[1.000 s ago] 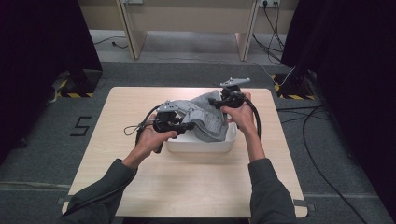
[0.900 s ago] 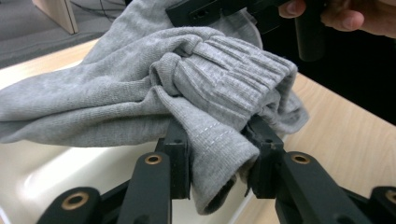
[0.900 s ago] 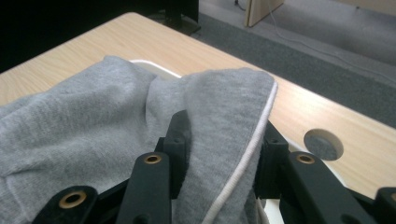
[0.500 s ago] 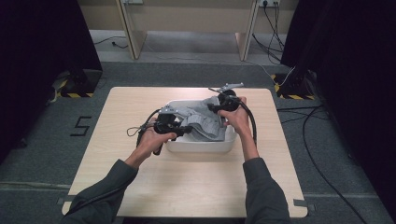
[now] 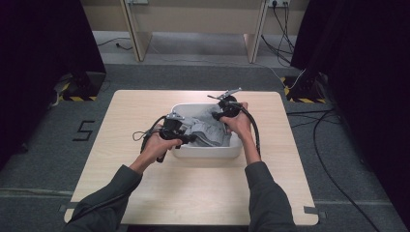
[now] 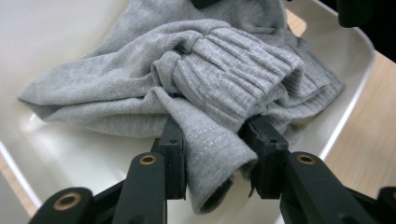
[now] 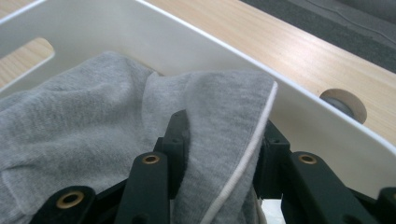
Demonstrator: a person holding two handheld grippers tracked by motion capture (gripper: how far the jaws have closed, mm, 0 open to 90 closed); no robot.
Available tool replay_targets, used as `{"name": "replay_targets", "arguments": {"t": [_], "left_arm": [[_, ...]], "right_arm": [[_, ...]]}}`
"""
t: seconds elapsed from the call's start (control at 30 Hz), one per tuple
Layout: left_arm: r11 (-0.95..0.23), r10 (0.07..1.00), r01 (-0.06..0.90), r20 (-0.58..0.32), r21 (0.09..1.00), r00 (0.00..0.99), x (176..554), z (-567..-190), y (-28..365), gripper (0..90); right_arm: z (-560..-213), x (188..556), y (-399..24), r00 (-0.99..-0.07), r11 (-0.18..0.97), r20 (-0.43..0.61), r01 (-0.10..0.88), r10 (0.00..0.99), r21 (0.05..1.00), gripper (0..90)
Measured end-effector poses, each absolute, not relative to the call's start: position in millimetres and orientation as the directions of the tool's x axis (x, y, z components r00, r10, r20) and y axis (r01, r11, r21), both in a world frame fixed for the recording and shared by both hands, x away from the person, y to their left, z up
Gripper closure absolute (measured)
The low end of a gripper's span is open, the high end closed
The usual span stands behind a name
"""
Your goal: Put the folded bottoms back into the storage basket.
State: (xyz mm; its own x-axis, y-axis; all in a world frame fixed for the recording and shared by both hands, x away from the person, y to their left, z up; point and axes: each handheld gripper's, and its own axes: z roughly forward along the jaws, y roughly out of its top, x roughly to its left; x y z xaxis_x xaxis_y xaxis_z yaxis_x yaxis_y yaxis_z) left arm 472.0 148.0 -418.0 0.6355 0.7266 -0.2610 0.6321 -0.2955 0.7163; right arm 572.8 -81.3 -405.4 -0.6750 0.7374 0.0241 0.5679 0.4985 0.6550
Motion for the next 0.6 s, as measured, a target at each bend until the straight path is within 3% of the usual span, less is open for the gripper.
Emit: {"name": "replay_targets", "arguments": {"t": [0.13, 0.33, 0.6], "left_arm": [[-0.312, 0.727, 0.64, -0.257, 0.702, 0.637, 472.9, -421.3, 147.5, 60.2], [-0.315, 0.734, 0.633, -0.242, 0.707, 0.635, 469.6, -418.4, 146.7, 51.6], [-0.291, 0.752, 0.594, -0.204, 0.75, 0.627, 466.9, -397.2, 155.4, 50.6]], "right_arm": [[-411.7, 573.4, -80.9, -0.667, 0.504, 0.021, 0.582, 0.745, 0.638, 61.9], [-413.1, 572.6, -80.3, -0.641, 0.504, 0.002, 0.605, 0.767, 0.617, 49.9], [-396.9, 566.7, -90.5, -0.624, 0.478, -0.012, 0.586, 0.781, 0.655, 49.7]]}}
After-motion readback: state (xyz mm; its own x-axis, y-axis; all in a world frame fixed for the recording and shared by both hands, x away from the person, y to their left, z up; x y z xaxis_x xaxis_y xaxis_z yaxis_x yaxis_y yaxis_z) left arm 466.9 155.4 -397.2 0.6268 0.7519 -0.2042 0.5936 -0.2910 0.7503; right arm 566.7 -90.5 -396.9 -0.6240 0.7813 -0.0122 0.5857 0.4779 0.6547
